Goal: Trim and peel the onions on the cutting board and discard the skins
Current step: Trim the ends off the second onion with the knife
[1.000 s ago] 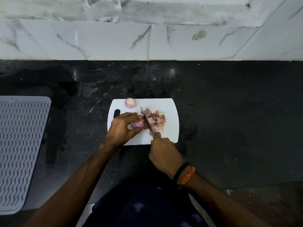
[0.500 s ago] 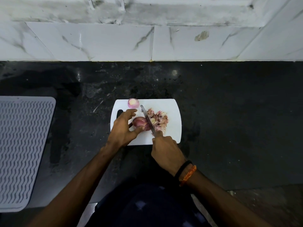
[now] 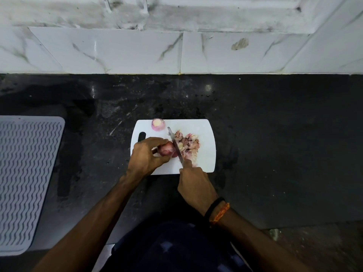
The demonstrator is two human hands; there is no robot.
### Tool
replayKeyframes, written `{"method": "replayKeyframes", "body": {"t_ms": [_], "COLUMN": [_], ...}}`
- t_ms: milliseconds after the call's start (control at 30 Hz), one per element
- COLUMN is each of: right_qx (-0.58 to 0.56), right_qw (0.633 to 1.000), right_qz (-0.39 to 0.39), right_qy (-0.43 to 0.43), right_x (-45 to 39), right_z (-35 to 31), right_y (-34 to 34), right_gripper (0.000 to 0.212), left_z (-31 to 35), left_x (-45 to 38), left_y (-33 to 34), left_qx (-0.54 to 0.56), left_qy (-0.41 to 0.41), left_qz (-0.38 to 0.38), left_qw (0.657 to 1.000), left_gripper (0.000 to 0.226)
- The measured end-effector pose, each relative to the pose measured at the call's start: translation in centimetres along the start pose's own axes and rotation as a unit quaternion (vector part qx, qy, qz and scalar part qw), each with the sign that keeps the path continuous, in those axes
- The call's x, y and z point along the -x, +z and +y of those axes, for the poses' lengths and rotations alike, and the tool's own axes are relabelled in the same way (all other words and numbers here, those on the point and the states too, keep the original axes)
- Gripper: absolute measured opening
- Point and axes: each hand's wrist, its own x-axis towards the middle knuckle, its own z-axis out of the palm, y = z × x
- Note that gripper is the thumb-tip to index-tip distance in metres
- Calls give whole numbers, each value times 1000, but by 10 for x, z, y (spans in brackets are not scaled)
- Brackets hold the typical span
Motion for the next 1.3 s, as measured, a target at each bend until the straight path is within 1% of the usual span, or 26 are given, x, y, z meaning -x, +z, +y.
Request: {"method": "replayKeyframes", "body": {"t_ms": [167, 400, 467, 567, 633, 733, 833, 933, 967, 1000, 1100, 1133, 1200, 1300], "right_qx": [-12, 2, 7, -21, -26, -13, -7, -3, -2, -1, -1, -3, -14, -23], "right_qw": [1000, 1000, 1000, 1000, 1000, 1000, 999, 1000, 1000, 1000, 1000, 1000, 1000, 1000], "right_qz": [1, 9, 8, -2, 1, 22, 34, 23, 22, 21, 8, 2, -6, -14], "right_qy": [-9, 14, 11, 12, 5, -17, -12, -8, -8, -8, -11, -8, -1, 8], "right_x": [-15, -4, -5, -14, -15, -5, -2, -5, -5, -5, -5, -4, -4, -9], "right_z": [-5, -4, -4, -6, -6, -4, -2, -4, -5, -5, -4, -3, -1, 0], "right_y": [-3, 11, 11, -2, -9, -3, 9, 9, 8, 5, 0, -2, -6, -15], "right_gripper": [40, 51, 47, 36, 33, 35, 43, 43, 42, 41, 37, 36, 33, 28], "left_z": [1, -3, 0, 0, -4, -9, -9, 0, 1, 2, 3, 3, 4, 8], "left_x": [1, 4, 6, 8, 11, 16, 19, 15, 12, 8, -1, -3, -6, -7], "left_y": [1, 5, 8, 9, 9, 10, 5, -3, -5, -6, -9, -10, -8, -4], "left_qx": [-15, -35, -44, -86, -76, -60, -5, 42, 47, 45, 6, -11, -19, 13], "left_qy": [25, 47, 54, 72, 59, 45, 12, -10, -13, -17, -37, -33, -20, -16], "left_qz": [-3, 7, 7, 1, 9, -2, -28, -68, -80, -89, -107, -111, -108, -82], "left_qw": [1000, 998, 998, 994, 995, 997, 1000, 997, 996, 995, 994, 993, 994, 996], "left_gripper": [54, 52, 51, 50, 49, 47, 48, 34, 33, 37, 62, 65, 62, 58]}}
